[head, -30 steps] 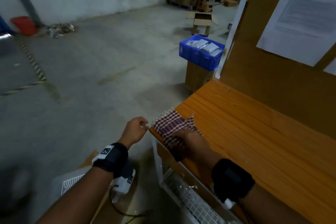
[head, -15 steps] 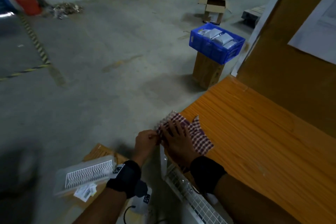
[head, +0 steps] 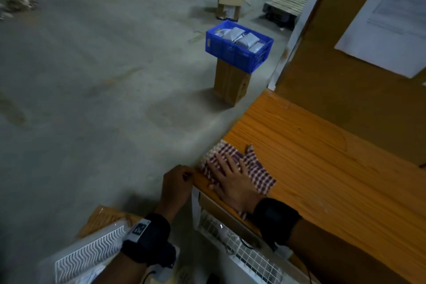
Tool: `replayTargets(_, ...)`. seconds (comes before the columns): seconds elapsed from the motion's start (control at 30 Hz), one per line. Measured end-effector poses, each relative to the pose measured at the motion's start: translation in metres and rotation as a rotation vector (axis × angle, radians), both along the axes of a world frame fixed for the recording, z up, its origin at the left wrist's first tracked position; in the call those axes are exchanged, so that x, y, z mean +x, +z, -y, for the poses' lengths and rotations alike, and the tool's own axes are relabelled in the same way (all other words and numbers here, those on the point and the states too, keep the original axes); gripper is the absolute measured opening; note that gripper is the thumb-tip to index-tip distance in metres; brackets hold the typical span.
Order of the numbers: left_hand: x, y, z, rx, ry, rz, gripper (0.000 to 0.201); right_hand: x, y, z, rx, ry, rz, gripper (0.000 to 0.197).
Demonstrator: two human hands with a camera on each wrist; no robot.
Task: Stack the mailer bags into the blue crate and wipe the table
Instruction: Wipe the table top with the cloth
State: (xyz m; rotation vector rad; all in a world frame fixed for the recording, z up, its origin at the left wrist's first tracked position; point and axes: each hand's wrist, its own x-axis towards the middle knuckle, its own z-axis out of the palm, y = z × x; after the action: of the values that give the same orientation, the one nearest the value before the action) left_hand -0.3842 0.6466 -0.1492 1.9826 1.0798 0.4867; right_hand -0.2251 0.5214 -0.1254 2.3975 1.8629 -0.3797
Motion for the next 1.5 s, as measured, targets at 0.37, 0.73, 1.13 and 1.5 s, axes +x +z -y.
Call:
replayTargets(0.37, 0.039, 0.006, 0.005, 0.147, -0.259, -0.096, 0.033, 0.052, 0.002, -0.020, 0.158, -0.320, -0.136, 0.058)
replayTargets(0.73, 0.069, 0.017, 0.013, 0.214, -0.245, -0.428, 0.048, 0.123, 0.002, -0.031, -0.027, -0.390, -0.093, 0.062)
replayTargets(1.13, 0.104, 0.003, -0.005, 0.369, -0.573, -0.680, 0.080, 0.221, -0.001, -0.056, -0.020, -0.230, -0.055, 0.065)
replayTargets(1.5, 0.177, 0.057, -0.030, 0.106, -0.800, -0.760, 0.122, 0.293, 0.002, -0.074, -0.005, -0.127, -0.057, 0.071)
